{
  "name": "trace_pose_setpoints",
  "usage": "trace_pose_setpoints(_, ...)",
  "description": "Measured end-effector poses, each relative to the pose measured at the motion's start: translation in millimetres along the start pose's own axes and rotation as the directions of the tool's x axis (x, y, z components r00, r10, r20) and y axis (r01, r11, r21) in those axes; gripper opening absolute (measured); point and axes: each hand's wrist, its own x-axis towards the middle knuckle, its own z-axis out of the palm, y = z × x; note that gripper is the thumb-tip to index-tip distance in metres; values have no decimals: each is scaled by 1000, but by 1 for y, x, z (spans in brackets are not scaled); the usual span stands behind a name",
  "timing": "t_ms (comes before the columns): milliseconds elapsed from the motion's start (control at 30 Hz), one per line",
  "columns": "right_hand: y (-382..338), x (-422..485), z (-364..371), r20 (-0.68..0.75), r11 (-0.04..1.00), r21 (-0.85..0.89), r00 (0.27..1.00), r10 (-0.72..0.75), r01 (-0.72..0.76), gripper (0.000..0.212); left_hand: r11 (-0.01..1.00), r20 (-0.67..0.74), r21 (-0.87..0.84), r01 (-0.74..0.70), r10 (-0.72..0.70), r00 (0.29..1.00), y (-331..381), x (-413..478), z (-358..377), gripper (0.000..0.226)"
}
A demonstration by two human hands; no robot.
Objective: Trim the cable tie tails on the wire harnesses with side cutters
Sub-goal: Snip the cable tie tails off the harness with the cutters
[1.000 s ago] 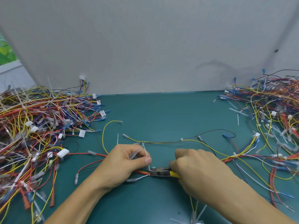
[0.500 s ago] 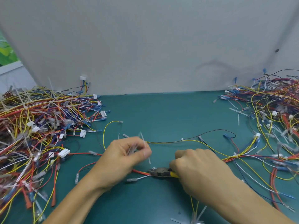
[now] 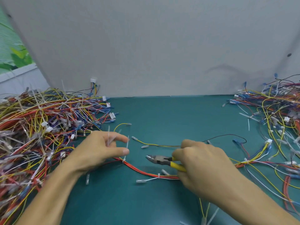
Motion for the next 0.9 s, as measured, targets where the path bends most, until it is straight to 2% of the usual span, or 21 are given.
trace_pose_setpoints(67,-12,11,2,8,999,48,1000,-10,10,13,999,34,44,-26,24,999,-1,2,6,10)
trace_pose_setpoints(167,-27,29,9,40,995,105,999,-4,0,14,996,9,-87,-3,3,1000,-8,5,13,13)
trace_pose_setpoints(233,-33,38,15,58,993,116,998,3,-10,24,985,-1,-166,43,-43,999,-11,5,15,11)
trace_pose_setpoints(300,-37,45,18,74,992,122,997,11,-20,35,976,-10,-213,52,-55,998,-15,6,16,19)
trace_pose_setpoints(367,-41,49,19,86,991,130,996,18,-29,38,970,-20,-239,44,-50,999,-16,7,16,21)
trace_pose_setpoints(700,-43,56,20,140,990,137,990,21,-41,35,952,-49,-297,72,-90,995,-22,9,17,19)
trace_pose_setpoints(833,-44,55,20,142,991,128,990,14,-33,33,958,-34,-271,92,-105,994,-23,9,17,9)
trace_pose_setpoints(900,-46,55,20,140,993,117,990,14,-30,33,963,-43,-250,98,-112,993,-24,11,18,15)
